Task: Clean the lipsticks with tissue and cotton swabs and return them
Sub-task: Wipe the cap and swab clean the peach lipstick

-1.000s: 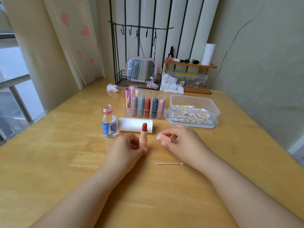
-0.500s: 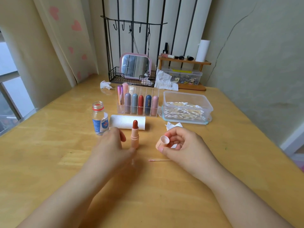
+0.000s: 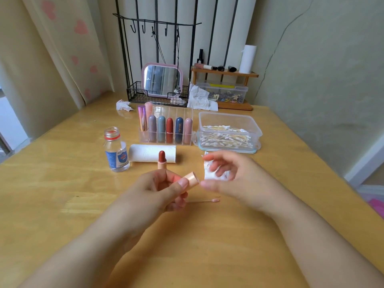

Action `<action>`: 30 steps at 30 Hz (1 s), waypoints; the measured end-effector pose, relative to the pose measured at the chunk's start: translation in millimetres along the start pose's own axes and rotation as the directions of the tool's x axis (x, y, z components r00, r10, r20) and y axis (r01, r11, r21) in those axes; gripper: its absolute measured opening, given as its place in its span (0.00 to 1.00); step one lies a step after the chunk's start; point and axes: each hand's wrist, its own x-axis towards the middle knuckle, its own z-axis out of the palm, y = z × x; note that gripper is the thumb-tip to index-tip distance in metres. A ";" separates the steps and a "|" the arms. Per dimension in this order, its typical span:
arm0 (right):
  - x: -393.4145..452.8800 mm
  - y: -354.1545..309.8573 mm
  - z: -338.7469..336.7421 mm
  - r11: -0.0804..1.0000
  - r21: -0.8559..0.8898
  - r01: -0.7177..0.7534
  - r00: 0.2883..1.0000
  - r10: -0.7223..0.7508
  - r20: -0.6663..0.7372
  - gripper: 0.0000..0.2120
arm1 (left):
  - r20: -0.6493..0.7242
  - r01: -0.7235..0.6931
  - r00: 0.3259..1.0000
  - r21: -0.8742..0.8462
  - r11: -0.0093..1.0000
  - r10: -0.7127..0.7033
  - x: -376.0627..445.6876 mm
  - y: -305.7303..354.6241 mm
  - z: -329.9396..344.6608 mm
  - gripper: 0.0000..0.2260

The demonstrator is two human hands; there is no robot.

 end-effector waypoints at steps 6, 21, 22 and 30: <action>22.1 31.2 -5.5 0.619 -0.659 -0.427 0.896 0.188 -0.403 0.18 | -0.050 -0.003 0.999 -0.014 1.000 0.002 1.4 -2.6 3.4 0.06; 43.7 39.9 4.5 0.605 -0.683 -0.410 0.911 0.228 -0.344 0.13 | -0.079 -0.036 0.996 0.091 0.995 0.044 5.1 -7.9 1.8 0.07; 45.2 41.1 4.4 0.638 -0.648 -0.415 0.907 0.238 -0.347 0.08 | -0.079 -0.034 0.996 0.094 0.995 0.041 5.0 -8.0 1.7 0.07; 36.5 12.8 -6.1 0.967 -0.213 -0.141 0.936 0.060 -0.347 0.07 | -0.086 -0.029 0.996 0.023 0.999 0.031 4.9 -4.0 2.6 0.05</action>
